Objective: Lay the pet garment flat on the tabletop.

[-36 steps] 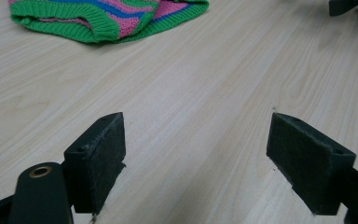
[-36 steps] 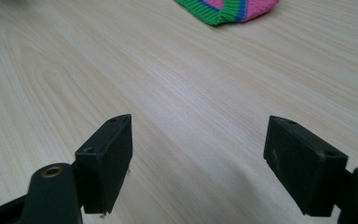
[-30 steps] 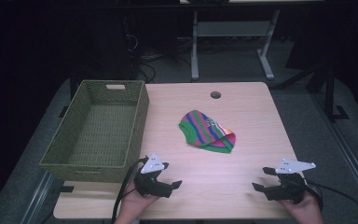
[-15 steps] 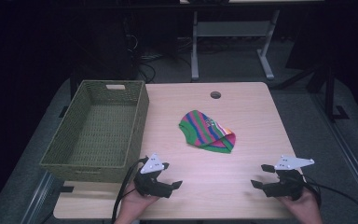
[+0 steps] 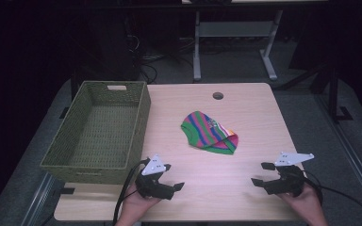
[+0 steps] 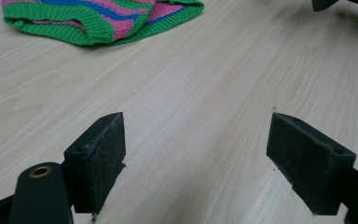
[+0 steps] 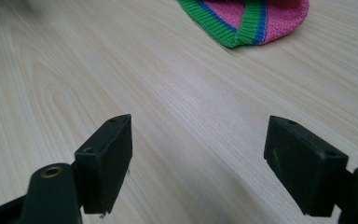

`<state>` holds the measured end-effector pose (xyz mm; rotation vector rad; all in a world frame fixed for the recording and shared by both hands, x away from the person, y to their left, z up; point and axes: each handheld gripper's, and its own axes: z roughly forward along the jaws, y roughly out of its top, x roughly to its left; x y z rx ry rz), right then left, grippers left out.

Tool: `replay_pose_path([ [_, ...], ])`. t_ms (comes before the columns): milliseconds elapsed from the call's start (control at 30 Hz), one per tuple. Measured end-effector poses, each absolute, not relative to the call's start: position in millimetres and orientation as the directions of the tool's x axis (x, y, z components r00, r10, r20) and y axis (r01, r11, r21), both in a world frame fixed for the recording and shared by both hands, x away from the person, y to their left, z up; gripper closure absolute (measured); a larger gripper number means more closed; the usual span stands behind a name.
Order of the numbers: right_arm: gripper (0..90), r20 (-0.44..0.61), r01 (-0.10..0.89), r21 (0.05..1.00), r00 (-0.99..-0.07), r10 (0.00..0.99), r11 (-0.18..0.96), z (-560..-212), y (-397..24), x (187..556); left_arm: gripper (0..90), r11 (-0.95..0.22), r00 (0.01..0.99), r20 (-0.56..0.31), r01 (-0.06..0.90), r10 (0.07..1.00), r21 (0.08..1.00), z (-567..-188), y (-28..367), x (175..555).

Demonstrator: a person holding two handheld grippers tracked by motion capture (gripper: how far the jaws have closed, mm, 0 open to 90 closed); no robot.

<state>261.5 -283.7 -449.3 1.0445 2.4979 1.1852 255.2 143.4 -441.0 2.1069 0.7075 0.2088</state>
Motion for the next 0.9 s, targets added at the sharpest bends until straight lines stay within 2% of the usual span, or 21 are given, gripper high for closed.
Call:
replay_pose_path([
  [800, 22.9, 0.140, 0.519, 0.694, -0.777, 0.614, 0.499, -438, -263, 286, 19.1, -0.452, 0.825, -0.114, 0.412, 0.553, 0.791, -441, 143, 256],
  [900, 20.7, 0.153, 0.538, 0.675, -0.772, 0.617, 0.506, -437, -260, 291, 19.1, -0.455, 0.827, -0.112, 0.410, 0.551, 0.791, -441, 143, 256],
])
